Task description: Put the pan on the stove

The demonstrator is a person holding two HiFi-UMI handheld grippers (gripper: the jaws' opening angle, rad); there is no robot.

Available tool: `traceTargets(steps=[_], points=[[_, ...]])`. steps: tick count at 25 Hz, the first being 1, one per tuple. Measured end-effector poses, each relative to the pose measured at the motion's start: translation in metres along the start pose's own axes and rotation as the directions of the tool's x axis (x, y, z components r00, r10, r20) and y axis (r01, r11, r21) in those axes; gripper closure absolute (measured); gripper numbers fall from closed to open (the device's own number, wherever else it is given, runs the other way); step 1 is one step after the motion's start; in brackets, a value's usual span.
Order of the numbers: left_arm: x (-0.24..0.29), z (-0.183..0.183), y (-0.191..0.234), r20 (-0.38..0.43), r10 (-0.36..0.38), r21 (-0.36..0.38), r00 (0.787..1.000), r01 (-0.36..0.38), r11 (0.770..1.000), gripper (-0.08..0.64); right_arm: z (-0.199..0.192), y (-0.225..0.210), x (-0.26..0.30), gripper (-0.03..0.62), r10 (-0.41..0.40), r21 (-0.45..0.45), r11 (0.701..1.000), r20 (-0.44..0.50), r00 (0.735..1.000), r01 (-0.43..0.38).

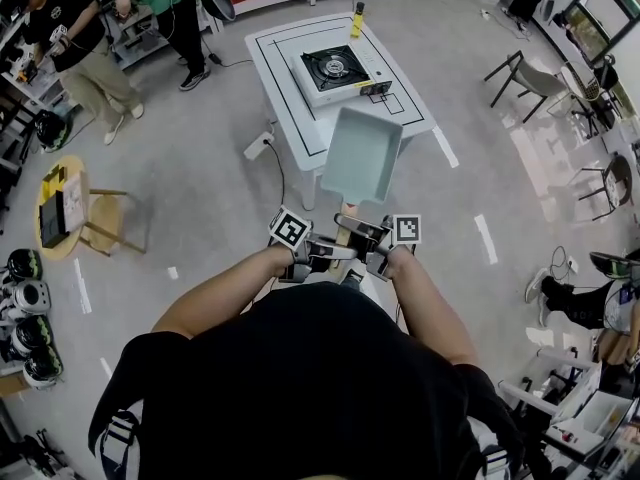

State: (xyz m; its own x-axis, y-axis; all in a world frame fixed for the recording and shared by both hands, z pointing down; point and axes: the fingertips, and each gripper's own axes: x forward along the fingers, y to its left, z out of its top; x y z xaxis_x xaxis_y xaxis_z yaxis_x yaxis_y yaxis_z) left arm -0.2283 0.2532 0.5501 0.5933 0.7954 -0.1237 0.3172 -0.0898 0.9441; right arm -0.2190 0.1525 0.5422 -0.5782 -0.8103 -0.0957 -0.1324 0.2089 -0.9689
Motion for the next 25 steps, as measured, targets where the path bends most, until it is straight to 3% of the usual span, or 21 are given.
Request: traceTargets(steps=[4,10,15,25], points=[[0.013,0.013,0.005,0.022,-0.029,-0.063,0.999,0.030,0.998,0.476,0.015,-0.006,-0.009,0.463,-0.003,0.026,1.000,-0.006,1.000,0.003],[0.023,0.037,0.023,0.004,0.023,0.003,1.000,-0.023,1.000,0.476,0.038,-0.015,-0.023,0.465,0.002,0.037,0.999,-0.015,1.000,-0.002],[0.034,0.049,0.028,0.034,-0.006,-0.074,0.999,0.009,0.997,0.476,0.054,-0.021,-0.031,0.465,0.011,0.050,0.999,-0.023,1.000,-0.010],[0.051,0.075,0.046,0.036,0.047,-0.055,0.998,-0.045,0.997,0.476,0.079,-0.030,-0.048,0.465,0.021,0.075,0.997,-0.046,0.999,-0.018]])
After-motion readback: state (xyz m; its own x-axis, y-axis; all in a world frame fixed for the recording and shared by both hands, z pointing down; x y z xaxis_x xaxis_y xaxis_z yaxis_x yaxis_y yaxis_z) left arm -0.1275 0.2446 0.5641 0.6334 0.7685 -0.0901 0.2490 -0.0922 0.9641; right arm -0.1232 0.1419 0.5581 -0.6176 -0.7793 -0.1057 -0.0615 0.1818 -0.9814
